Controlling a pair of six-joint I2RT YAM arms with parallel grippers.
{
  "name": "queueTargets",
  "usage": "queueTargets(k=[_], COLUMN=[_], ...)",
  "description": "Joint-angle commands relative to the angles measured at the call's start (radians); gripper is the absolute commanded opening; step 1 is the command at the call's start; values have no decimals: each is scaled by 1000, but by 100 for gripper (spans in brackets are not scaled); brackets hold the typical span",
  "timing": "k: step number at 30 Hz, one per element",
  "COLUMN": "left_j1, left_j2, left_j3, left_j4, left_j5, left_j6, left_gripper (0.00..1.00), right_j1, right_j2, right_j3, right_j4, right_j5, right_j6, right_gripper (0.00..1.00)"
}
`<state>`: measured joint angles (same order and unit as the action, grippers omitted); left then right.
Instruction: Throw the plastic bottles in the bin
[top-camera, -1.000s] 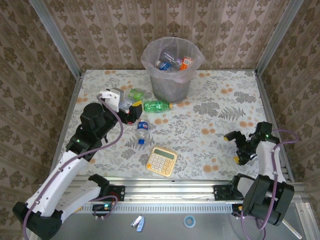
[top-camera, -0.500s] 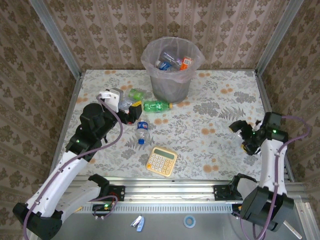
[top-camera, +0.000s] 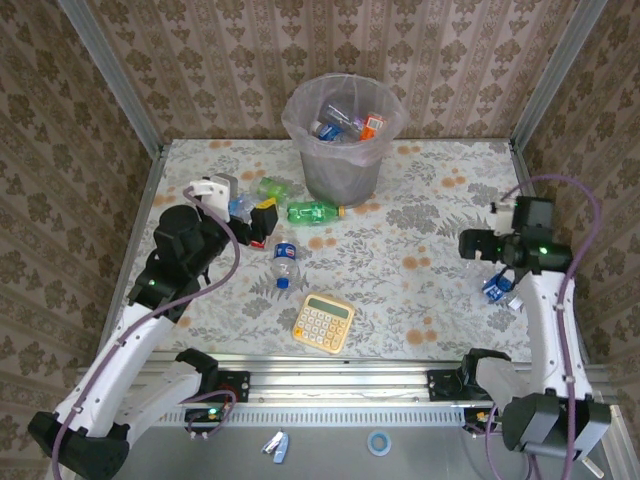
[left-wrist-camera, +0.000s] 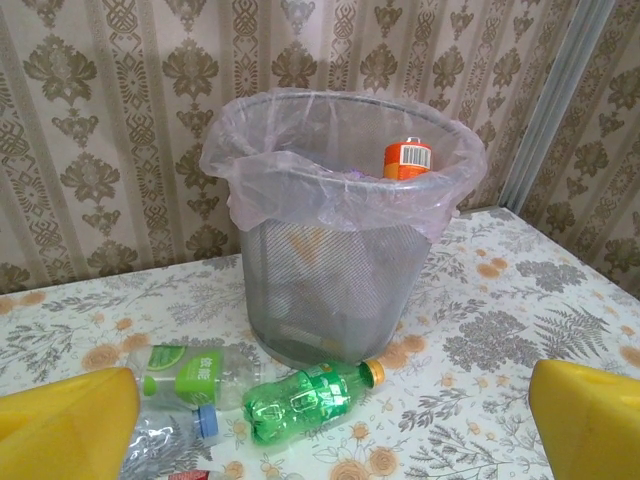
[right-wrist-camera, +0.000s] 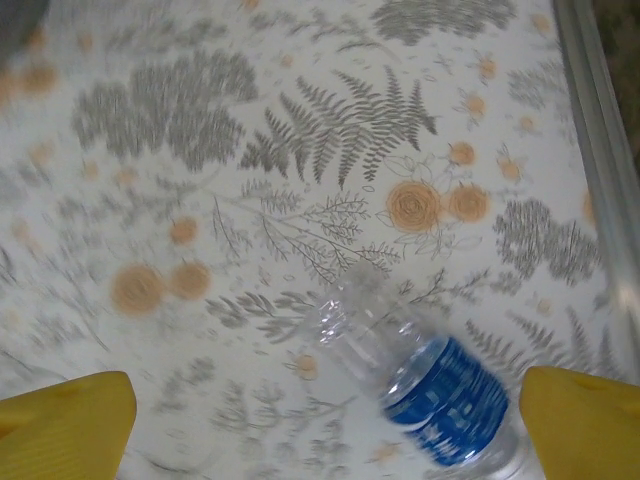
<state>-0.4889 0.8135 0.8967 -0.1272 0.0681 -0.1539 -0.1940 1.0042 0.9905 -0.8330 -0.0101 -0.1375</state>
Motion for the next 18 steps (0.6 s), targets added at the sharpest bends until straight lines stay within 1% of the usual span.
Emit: queueTargets(k=[1,3,6,10,14,18], left_j1=[16,21,26,26,26,26], left_j2=[-23,-30,-34,-35,-34,-38], left_j3=[-8,-13,-12,-12,-17,-31], left_j4=[17,10,-10,-14,-12,-1], left_j5=[21,18,7,10,15,22], left_j6=[-21,-21,-13,-9,-12,-21], left_gripper=[100,100,100,100,100,100], right_j1=[73,119,169,193,200,206], right_j2=[104,179,250,263,270,332], right_j3=[30,55,69,3,-49,-65], right_j4=[-22,-75,-128,-123,-100,-101], right_j5=[186,245,245,274,263,255], right_j6=[-287,-328,-347,-364,-385,-390], right_gripper=[100,100,100,100,100,100])
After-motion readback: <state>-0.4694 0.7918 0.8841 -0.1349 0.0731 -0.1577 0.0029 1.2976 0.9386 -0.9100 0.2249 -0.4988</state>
